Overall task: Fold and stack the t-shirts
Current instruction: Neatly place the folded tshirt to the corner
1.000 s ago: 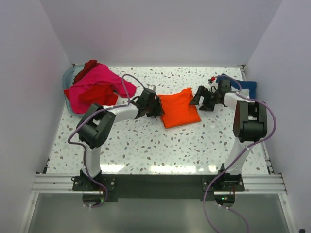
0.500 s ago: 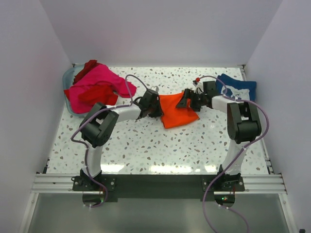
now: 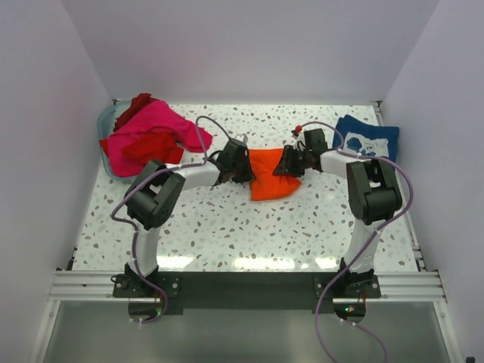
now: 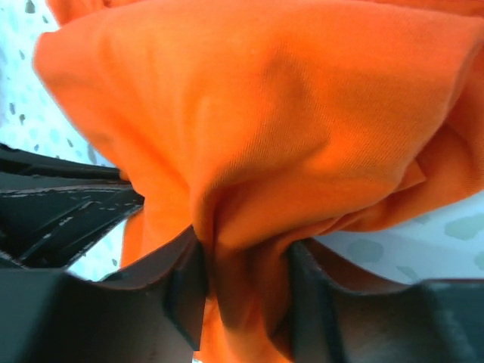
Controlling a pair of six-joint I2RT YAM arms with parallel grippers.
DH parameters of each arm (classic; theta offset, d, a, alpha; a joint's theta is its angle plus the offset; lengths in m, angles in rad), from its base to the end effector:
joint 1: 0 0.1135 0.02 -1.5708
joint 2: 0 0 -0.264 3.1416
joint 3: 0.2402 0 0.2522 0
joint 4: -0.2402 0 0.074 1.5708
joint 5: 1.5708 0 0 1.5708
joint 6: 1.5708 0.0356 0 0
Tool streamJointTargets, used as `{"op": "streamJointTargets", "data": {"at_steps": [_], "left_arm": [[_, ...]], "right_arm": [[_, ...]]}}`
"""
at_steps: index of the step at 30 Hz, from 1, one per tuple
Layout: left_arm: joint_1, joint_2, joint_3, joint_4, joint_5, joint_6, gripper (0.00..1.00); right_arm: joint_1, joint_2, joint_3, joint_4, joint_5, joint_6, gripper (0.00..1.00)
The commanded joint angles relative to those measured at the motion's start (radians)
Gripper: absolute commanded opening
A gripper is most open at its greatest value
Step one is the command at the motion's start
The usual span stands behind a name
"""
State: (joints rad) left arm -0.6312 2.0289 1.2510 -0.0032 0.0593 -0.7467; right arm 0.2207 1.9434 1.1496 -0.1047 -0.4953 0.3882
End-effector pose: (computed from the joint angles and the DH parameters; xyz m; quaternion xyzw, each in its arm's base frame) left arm 0.3468 -0.2561 0.1440 -0.0419 0.9218 -0.2656 0.2794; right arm 0.3829 0.1032 0.1444 -0.0040 0.9188 0.3166 0.2357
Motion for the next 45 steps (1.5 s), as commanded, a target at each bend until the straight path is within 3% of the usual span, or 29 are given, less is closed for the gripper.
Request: {"op": "streamJointTargets", "data": {"at_steps": [1,5,12,23,38,45], "left_arm": [[-0.01,-0.048,0.007,-0.05,-0.03,0.032,0.09],[-0.009,-0.125,0.005,-0.09,-0.053,0.056,0.15],[-0.009,-0.347,-0.105,-0.133,-0.098,0.075,0.19],[-0.009,-0.591,-0.349,-0.149,-0.113,0.056,0.19],[-0.009,-0.605,-0.487,-0.142,-0.134,0.027,0.19],[-0.009,-0.596,-0.509,-0.155,-0.159,0.018,0.19]], "right_arm": [[0.009,-0.035,0.024,-0.142,0.109,-0.011,0.38],[0.008,-0.063,0.1,-0.254,0.207,-0.028,0.01],[-0.006,-0.098,0.246,-0.403,0.325,-0.072,0.0],[-0.164,-0.078,0.487,-0.538,0.348,-0.141,0.0],[-0.311,0.161,1.094,-0.705,0.35,-0.222,0.0],[-0.394,0.204,1.147,-0.65,0.295,-0.232,0.0]]}}
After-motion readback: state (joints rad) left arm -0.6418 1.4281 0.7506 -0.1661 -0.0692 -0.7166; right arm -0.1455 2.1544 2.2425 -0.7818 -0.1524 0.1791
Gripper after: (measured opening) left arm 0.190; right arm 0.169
